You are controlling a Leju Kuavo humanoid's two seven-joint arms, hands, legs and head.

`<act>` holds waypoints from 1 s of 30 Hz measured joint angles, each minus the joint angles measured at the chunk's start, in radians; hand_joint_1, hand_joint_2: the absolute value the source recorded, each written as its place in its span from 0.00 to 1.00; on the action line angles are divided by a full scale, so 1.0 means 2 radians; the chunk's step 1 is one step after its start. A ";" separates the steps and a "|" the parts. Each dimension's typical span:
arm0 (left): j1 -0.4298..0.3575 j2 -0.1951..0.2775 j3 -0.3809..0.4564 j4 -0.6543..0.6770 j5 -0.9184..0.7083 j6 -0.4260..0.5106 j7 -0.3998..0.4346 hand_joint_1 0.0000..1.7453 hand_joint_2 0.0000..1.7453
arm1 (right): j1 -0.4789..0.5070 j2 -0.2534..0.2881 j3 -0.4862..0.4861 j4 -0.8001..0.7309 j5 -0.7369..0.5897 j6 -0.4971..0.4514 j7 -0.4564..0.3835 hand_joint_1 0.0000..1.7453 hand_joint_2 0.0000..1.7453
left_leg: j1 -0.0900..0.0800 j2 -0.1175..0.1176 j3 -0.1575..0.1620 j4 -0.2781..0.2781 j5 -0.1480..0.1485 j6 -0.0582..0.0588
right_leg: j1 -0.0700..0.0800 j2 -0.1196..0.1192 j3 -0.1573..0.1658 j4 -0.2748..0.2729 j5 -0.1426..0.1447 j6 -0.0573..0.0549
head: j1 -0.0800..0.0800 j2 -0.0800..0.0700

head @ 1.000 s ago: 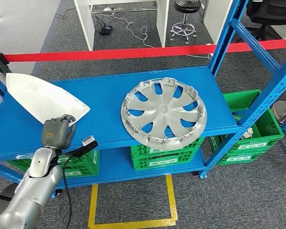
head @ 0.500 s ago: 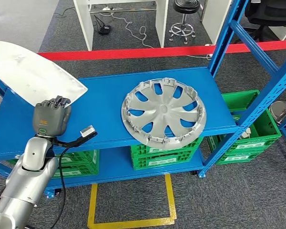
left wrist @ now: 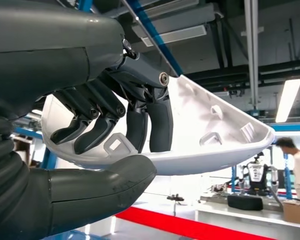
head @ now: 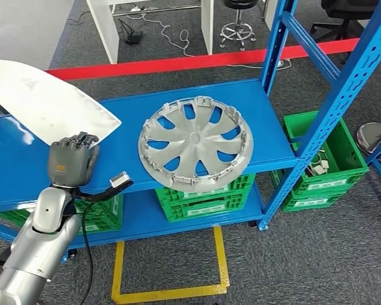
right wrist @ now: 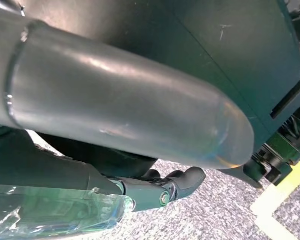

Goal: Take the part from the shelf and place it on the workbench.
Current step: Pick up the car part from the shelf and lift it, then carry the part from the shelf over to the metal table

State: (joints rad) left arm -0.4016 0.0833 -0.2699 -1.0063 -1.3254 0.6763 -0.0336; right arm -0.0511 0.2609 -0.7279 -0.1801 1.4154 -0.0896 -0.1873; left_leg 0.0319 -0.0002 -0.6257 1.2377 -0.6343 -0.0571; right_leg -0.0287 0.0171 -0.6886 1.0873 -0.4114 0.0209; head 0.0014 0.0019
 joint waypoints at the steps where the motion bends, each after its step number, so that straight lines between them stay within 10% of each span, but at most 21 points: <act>1: 0.002 0.000 0.000 0.000 0.001 0.000 0.000 1.00 1.00 | 0.000 0.000 0.000 0.000 0.000 0.000 -0.001 0.00 0.00 | -0.002 0.000 -0.008 0.021 -0.007 0.002 | 0.002 0.000 -0.003 0.000 0.003 -0.002 | 0.000 0.000; 3: 0.004 0.000 0.000 0.000 0.004 0.000 0.000 1.00 1.00 | 0.000 0.000 0.000 0.000 0.000 0.000 -0.004 0.00 0.00 | -0.005 0.000 0.002 0.009 0.008 0.008 | 0.004 -0.001 -0.009 0.000 0.009 -0.003 | 0.000 0.000; 7: 0.004 0.001 0.000 -0.004 0.010 0.000 -0.002 1.00 1.00 | -0.001 0.000 0.000 0.000 0.000 0.002 -0.010 0.00 0.00 | -0.012 0.000 0.061 -0.103 0.048 0.018 | 0.006 0.000 -0.019 -0.003 0.027 0.003 | 0.001 0.000; 10: 0.006 0.001 0.000 -0.006 0.015 0.000 -0.006 1.00 1.00 | -0.001 0.000 0.000 0.000 -0.001 0.002 -0.012 0.00 0.00 | -0.014 0.000 0.054 -0.112 0.062 0.022 | 0.006 -0.001 -0.020 -0.017 0.042 0.013 | 0.001 0.000; 12: 0.008 0.002 0.000 -0.006 0.019 -0.001 -0.007 1.00 1.00 | -0.001 0.000 0.000 0.000 -0.002 0.001 -0.013 0.00 0.00 | -0.012 0.001 0.045 -0.114 0.076 0.029 | 0.006 -0.003 -0.027 -0.008 0.023 0.018 | 0.002 0.000; 16: 0.013 0.002 0.000 -0.006 0.025 -0.002 -0.008 1.00 1.00 | -0.003 -0.001 0.000 0.000 -0.003 0.001 -0.013 0.00 0.00 | -0.013 0.002 0.020 -0.114 0.098 0.035 | 0.008 -0.004 -0.044 0.103 -0.061 0.021 | 0.003 0.000; 18: 0.018 0.003 0.001 -0.006 0.029 -0.002 -0.009 1.00 1.00 | -0.002 -0.001 0.000 0.000 -0.005 0.001 -0.013 0.00 0.00 | -0.015 0.002 0.007 -0.114 0.108 0.035 | 0.009 -0.004 -0.026 0.117 -0.053 0.019 | 0.003 0.000; 22: 0.028 0.007 0.003 -0.015 0.035 -0.002 -0.010 1.00 1.00 | -0.002 0.000 0.000 0.000 -0.007 0.003 -0.014 0.00 0.00 | -0.017 0.002 -0.011 -0.113 0.126 0.029 | 0.013 -0.004 0.067 -0.001 -0.045 0.010 | 0.003 0.000; 25: 0.032 0.010 0.004 -0.022 0.037 -0.002 -0.011 1.00 1.00 | -0.001 0.000 0.000 0.001 -0.008 0.004 -0.015 0.00 0.00 | -0.016 0.002 -0.014 -0.116 0.138 0.021 | 0.016 -0.003 0.076 -0.027 -0.047 0.003 | 0.004 0.000; 27: 0.036 0.012 0.004 -0.025 0.039 -0.002 -0.012 1.00 1.00 | -0.001 0.000 0.000 0.001 -0.008 0.004 -0.016 0.00 0.00 | -0.015 0.001 -0.020 -0.106 0.122 0.014 | 0.013 -0.005 0.069 -0.030 -0.036 -0.006 | 0.004 0.000; 30: 0.039 0.016 0.004 -0.027 0.040 -0.002 -0.014 1.00 1.00 | -0.002 0.000 0.000 0.001 -0.008 0.005 -0.016 0.00 0.00 | -0.013 0.000 -0.040 -0.029 0.049 0.006 | 0.010 -0.006 0.049 -0.031 -0.016 -0.011 | 0.001 0.000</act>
State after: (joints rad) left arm -0.3229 0.1156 -0.2617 -1.0612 -1.2464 0.6725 -0.0609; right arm -0.0541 0.2609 -0.7282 -0.1780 1.3996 -0.0799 -0.2186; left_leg 0.0058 0.0008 -0.7061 1.1800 -0.5372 -0.0450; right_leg -0.0079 0.0060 -0.5907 1.0248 -0.4441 -0.0007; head 0.0035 0.0019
